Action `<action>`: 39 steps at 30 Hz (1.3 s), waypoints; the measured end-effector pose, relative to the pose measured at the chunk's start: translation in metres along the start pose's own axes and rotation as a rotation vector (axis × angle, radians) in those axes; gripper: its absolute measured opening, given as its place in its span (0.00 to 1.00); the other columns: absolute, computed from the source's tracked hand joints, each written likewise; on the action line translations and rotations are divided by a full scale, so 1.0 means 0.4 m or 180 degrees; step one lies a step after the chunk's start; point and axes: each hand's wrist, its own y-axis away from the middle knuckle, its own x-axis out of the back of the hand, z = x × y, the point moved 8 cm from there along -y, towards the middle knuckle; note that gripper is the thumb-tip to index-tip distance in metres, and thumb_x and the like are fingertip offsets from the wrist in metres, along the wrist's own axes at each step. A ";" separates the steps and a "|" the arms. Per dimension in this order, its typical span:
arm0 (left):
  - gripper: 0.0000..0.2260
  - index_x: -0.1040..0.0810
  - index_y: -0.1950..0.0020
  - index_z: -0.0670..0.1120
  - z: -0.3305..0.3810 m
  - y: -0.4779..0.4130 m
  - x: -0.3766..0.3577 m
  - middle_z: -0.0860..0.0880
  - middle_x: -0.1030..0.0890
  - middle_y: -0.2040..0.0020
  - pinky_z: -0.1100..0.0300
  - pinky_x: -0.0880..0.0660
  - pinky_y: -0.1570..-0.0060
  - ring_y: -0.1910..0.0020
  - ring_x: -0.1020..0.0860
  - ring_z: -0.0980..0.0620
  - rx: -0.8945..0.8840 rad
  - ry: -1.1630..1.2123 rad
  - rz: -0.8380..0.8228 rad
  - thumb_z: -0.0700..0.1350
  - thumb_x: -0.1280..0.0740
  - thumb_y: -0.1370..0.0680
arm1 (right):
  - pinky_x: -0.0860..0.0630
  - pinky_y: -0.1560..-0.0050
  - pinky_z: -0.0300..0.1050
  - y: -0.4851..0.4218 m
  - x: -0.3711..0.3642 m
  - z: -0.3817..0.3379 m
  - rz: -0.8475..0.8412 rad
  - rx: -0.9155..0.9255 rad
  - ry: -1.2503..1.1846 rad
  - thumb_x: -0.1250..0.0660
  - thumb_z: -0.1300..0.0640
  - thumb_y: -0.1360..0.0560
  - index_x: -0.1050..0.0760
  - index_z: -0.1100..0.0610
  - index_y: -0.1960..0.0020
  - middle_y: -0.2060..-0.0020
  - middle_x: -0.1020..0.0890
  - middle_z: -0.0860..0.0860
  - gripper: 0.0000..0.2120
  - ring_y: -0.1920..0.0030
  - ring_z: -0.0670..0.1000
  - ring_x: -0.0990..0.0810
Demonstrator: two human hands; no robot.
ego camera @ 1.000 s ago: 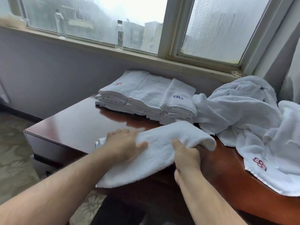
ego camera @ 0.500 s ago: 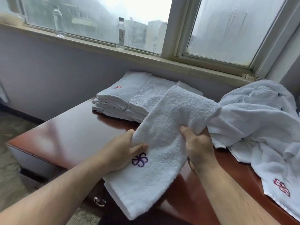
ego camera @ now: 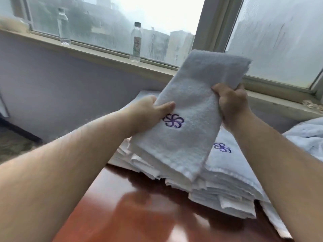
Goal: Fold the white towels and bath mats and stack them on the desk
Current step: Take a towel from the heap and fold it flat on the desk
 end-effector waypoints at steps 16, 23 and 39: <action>0.18 0.21 0.47 0.48 -0.180 -0.088 -0.077 0.49 0.18 0.48 0.54 0.29 0.42 0.45 0.21 0.46 0.0433 -0.0906 -0.0062 0.58 0.45 0.15 | 0.22 0.50 0.43 -0.034 0.071 0.282 0.0307 -0.0438 0.1431 0.34 0.52 0.26 0.30 0.49 0.32 0.49 0.19 0.46 0.23 0.51 0.45 0.19; 0.13 0.27 0.34 0.54 -0.112 -0.070 -0.009 0.55 0.22 0.47 0.57 0.29 0.48 0.48 0.24 0.52 0.0006 -0.1032 0.0826 0.50 0.35 0.19 | 0.26 0.39 0.43 -0.007 0.047 0.234 0.0275 0.0135 0.2113 0.36 0.57 0.24 0.20 0.51 0.42 0.44 0.19 0.53 0.13 0.44 0.50 0.21; 0.39 0.51 0.20 0.65 -0.171 -0.085 -0.134 0.57 0.51 0.18 0.47 0.60 0.22 0.19 0.55 0.55 0.0044 -0.2509 0.0052 0.76 0.64 0.29 | 0.51 0.25 0.60 -0.062 -0.037 0.344 -0.1161 -0.0272 0.4019 0.57 0.41 0.18 0.47 0.43 0.19 0.19 0.45 0.42 0.28 0.19 0.53 0.50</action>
